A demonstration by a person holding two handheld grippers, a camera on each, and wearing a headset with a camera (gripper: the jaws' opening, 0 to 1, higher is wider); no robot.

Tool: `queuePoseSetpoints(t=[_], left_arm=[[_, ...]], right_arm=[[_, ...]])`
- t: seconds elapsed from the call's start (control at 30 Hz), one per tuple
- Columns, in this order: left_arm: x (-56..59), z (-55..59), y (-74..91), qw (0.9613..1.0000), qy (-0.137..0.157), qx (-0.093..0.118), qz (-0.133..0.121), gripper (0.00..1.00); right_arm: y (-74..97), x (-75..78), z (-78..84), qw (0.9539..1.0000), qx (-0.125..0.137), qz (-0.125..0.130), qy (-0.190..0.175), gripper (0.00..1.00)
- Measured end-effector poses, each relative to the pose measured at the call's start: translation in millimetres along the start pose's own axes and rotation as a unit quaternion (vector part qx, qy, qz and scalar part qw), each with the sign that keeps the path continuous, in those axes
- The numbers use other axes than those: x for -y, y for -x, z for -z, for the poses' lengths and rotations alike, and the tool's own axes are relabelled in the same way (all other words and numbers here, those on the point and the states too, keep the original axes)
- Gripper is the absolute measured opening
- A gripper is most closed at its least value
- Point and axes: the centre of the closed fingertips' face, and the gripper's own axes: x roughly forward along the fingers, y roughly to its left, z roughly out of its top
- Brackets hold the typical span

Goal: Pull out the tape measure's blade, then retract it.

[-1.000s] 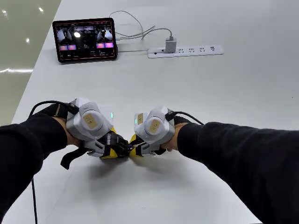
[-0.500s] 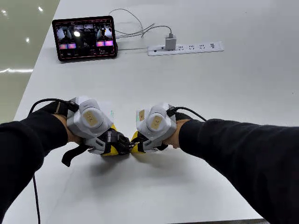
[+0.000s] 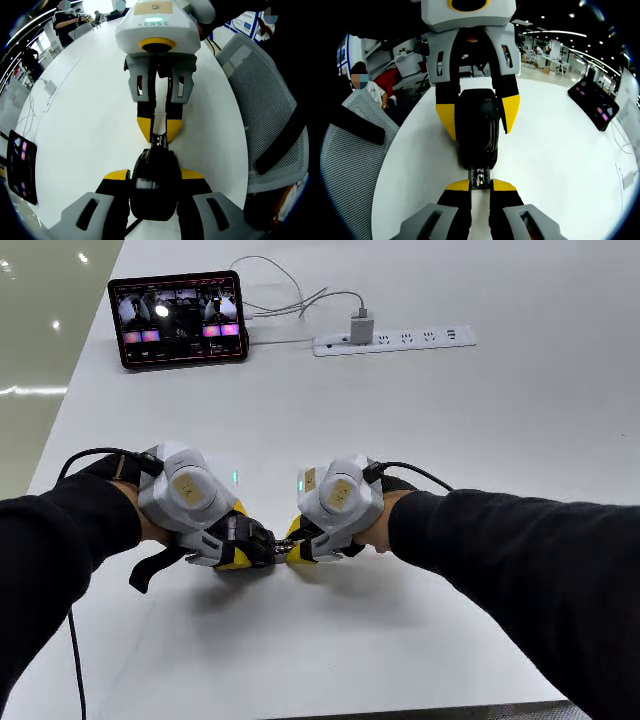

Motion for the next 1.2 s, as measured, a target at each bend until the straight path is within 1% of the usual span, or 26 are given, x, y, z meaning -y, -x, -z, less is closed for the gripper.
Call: queuePoseSetpoints(t=[0.3, 0.63, 1.2], left_arm=[[-0.1, -0.8, 0.6, 1.0000, 0.001, 0.000, -0.001, 0.30], [0.2, -1.4, 0.6, 1.0000, 0.001, 0.000, 0.000, 0.30], [0.4, -0.5, -1.5, 1.0000, 0.000, -0.001, -0.001, 0.30]], right_arm=[[4.1, 0.4, 4.0, 1.0000, -0.004, 0.003, 0.005, 0.08], [10.0, 0.0, 10.4, 0.9999, -0.003, 0.005, -0.009, 0.08], [15.4, -0.7, 18.0, 0.9999, -0.007, 0.008, -0.014, 0.08]])
